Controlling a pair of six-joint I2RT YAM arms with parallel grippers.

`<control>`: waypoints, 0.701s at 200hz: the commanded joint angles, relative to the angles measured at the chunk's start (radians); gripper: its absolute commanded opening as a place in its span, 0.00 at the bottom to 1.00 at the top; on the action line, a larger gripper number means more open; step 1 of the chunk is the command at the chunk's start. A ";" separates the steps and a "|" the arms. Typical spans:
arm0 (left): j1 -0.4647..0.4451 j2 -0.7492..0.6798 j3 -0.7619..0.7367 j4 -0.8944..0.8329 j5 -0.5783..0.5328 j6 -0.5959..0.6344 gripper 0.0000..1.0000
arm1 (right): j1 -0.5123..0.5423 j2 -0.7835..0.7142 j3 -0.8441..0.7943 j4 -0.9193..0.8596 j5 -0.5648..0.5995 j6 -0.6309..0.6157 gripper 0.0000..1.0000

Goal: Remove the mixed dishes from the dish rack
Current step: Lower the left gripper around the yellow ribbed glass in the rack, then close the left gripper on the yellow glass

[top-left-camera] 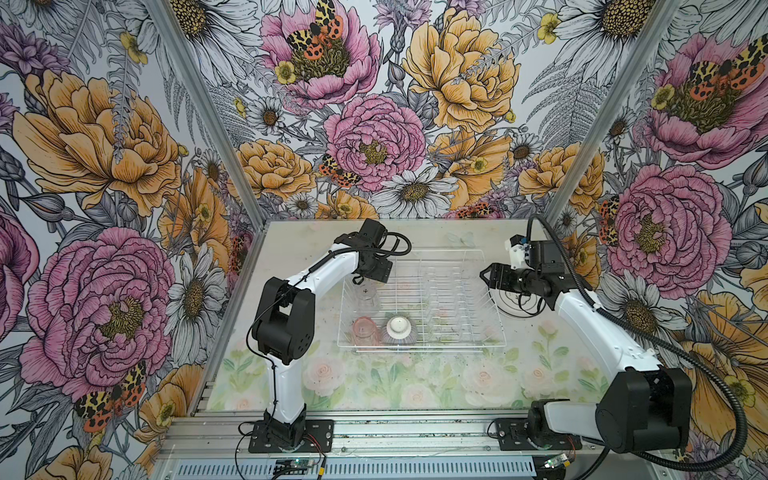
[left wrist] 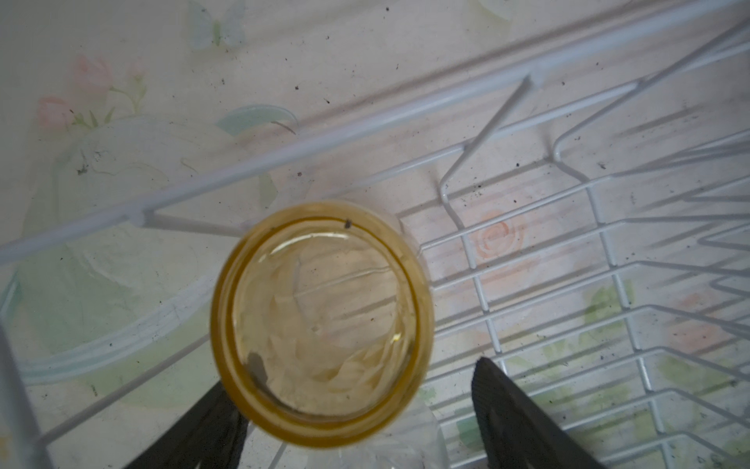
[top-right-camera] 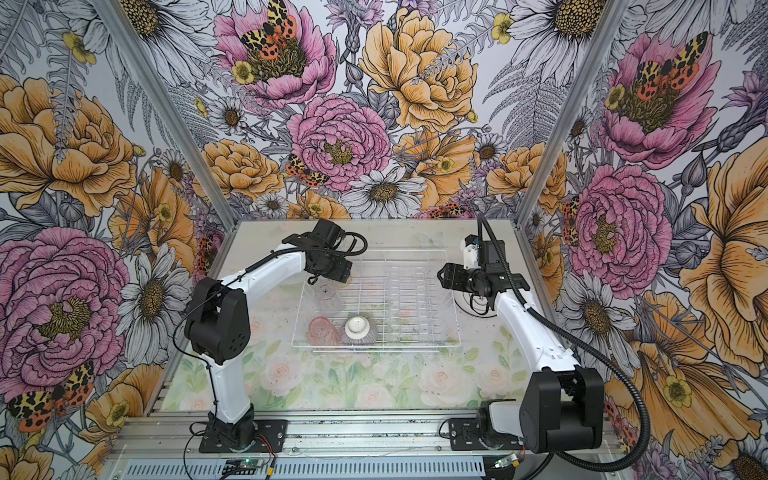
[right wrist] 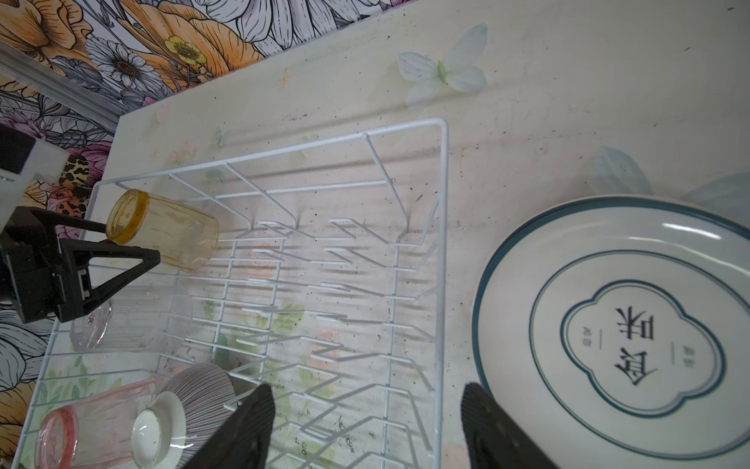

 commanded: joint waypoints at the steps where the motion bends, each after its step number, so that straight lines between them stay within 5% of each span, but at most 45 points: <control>1: 0.006 0.013 0.034 -0.001 -0.033 0.014 0.86 | 0.007 0.017 -0.004 0.030 0.007 -0.001 0.75; 45: 0.007 0.038 0.055 -0.001 -0.041 0.015 0.93 | 0.007 0.041 -0.002 0.039 0.005 0.000 0.75; 140: -0.009 0.086 0.095 0.004 -0.081 0.021 0.91 | 0.006 0.063 -0.001 0.048 0.005 -0.004 0.75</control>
